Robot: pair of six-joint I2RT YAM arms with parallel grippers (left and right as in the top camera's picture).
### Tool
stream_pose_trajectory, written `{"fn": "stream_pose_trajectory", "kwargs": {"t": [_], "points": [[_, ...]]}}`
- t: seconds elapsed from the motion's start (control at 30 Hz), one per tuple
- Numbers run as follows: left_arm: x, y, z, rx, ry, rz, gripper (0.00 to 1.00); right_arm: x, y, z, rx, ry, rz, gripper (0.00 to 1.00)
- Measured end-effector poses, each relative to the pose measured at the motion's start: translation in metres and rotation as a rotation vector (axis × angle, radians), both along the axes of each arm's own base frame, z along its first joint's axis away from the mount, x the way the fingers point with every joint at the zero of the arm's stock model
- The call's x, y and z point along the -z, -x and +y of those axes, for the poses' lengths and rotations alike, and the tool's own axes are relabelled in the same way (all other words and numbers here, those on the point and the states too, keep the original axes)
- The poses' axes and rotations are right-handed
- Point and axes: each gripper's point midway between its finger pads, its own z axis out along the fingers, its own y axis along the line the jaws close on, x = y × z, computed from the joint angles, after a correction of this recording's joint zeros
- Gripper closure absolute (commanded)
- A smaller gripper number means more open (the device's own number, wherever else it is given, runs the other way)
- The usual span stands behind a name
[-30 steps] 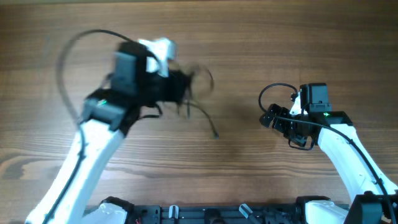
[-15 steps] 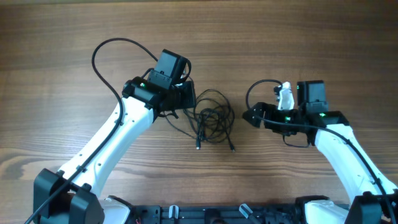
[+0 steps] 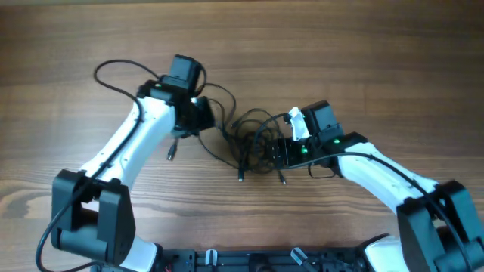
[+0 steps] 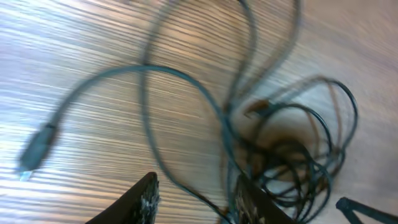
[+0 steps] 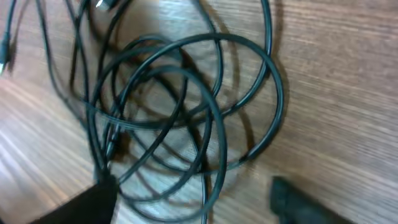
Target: Untangle cables
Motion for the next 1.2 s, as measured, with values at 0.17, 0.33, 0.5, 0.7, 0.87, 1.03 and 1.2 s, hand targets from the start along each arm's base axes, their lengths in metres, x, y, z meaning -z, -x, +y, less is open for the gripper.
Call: {"fn": "stream_pose_trajectory", "kwargs": {"t": [0.17,0.33,0.5,0.7,0.87,1.03,1.2], "points": [[0.001,0.0,0.018,-0.053,-0.009,0.022,0.58,0.016,-0.005,0.002,0.022,-0.002,0.024,0.84],[0.002,0.003,0.019,-0.055,-0.012,0.037,0.58,0.019,0.002,-0.001,0.023,0.012,0.055,0.96],[0.001,0.01,0.008,-0.037,0.039,0.066,0.53,0.016,0.004,0.004,0.011,-0.018,0.067,0.96],[0.0,0.023,-0.03,0.073,0.062,0.067,0.49,-0.099,-0.019,0.019,-0.045,-0.177,-0.197,0.96],[-0.001,0.024,-0.036,0.086,0.079,0.068,0.46,-0.152,-0.007,0.015,-0.053,-0.225,-0.317,0.96],[-0.003,0.028,-0.044,0.098,0.128,0.084,0.43,-0.169,-0.005,0.029,-0.105,-0.325,-0.339,0.96],[-0.004,0.029,-0.047,0.12,0.146,0.085,0.43,-0.201,-0.015,0.042,-0.08,-0.46,-0.391,0.96]]}}
